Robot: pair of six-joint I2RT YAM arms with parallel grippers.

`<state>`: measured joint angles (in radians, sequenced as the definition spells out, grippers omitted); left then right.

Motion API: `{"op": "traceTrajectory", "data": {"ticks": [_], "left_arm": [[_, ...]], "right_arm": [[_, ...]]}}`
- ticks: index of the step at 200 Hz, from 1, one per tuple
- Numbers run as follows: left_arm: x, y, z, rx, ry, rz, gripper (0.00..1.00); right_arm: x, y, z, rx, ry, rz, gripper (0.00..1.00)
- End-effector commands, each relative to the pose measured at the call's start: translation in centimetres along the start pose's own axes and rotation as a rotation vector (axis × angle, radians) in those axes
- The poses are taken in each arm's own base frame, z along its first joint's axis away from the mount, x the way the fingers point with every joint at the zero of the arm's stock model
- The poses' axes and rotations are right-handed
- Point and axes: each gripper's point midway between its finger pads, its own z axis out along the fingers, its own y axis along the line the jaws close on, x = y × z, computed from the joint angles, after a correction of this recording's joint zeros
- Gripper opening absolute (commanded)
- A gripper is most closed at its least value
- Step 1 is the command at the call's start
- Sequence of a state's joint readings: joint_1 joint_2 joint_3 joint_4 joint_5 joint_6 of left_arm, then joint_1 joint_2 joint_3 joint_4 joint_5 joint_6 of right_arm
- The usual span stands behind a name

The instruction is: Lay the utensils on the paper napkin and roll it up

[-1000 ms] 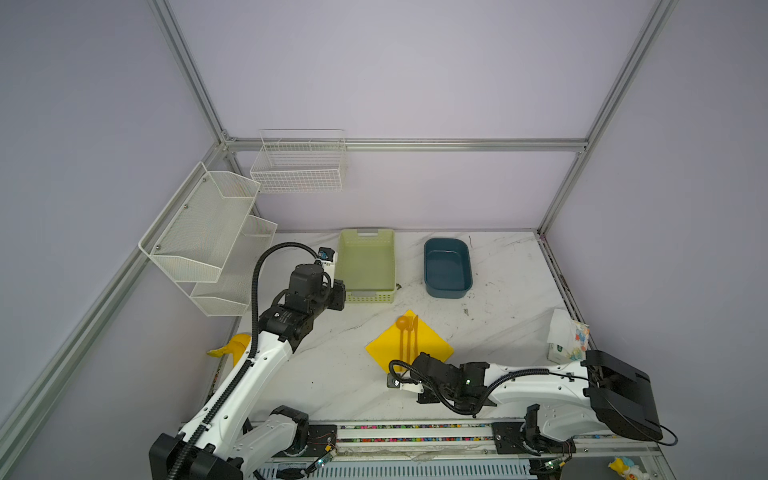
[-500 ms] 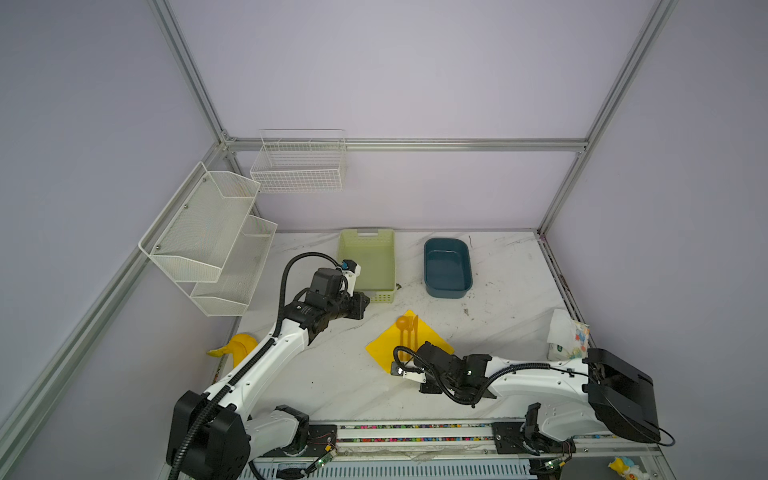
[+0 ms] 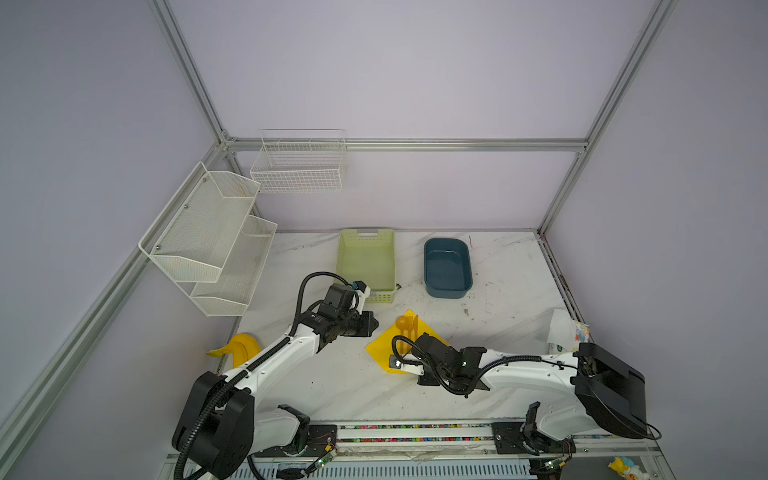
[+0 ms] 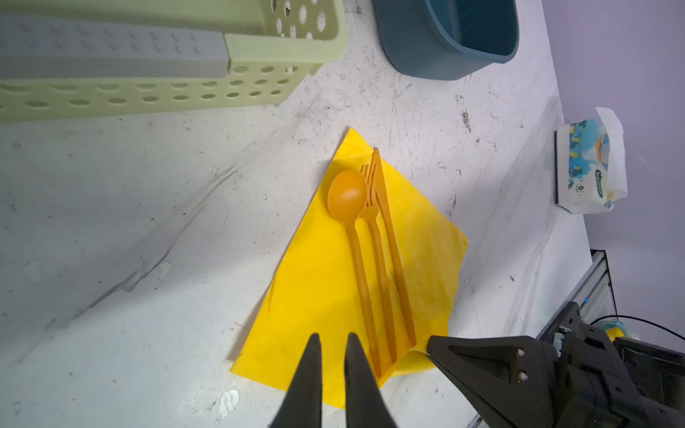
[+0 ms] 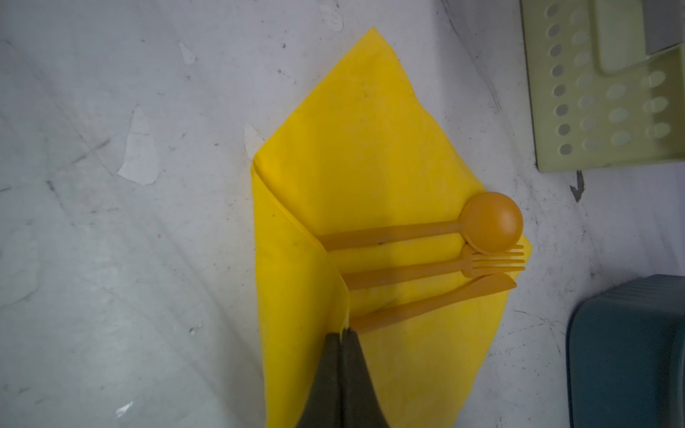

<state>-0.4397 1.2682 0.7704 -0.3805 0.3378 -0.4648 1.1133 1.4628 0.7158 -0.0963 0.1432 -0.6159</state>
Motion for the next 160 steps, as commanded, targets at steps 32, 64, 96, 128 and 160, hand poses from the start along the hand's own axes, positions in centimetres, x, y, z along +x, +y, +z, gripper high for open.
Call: {"op": "traceTrajectory", "data": {"ticks": [32, 64, 96, 128, 160], "left_arm": [[3.4, -0.2, 2.2, 0.039, 0.106, -0.051, 0.14], [4.2, -0.2, 2.7, 0.04, 0.135, -0.048, 0.13], [4.8, -0.1, 3.2, 0.039, 0.163, -0.06, 0.13], [5.6, 0.1, 3.8, 0.036, 0.2, -0.069, 0.13], [6.2, 0.4, 3.9, 0.023, 0.22, -0.072, 0.13]], "right_arm": [[-0.9, -1.5, 0.6, 0.008, -0.022, -0.019, 0.0], [-0.8, -1.8, 1.0, 0.007, -0.019, -0.02, 0.0], [-0.7, -2.1, 1.3, 0.005, -0.015, -0.019, 0.0], [-0.6, -2.5, 1.6, 0.005, -0.015, -0.02, 0.0], [-0.6, -2.8, 1.8, 0.003, -0.015, -0.018, 0.0]]}}
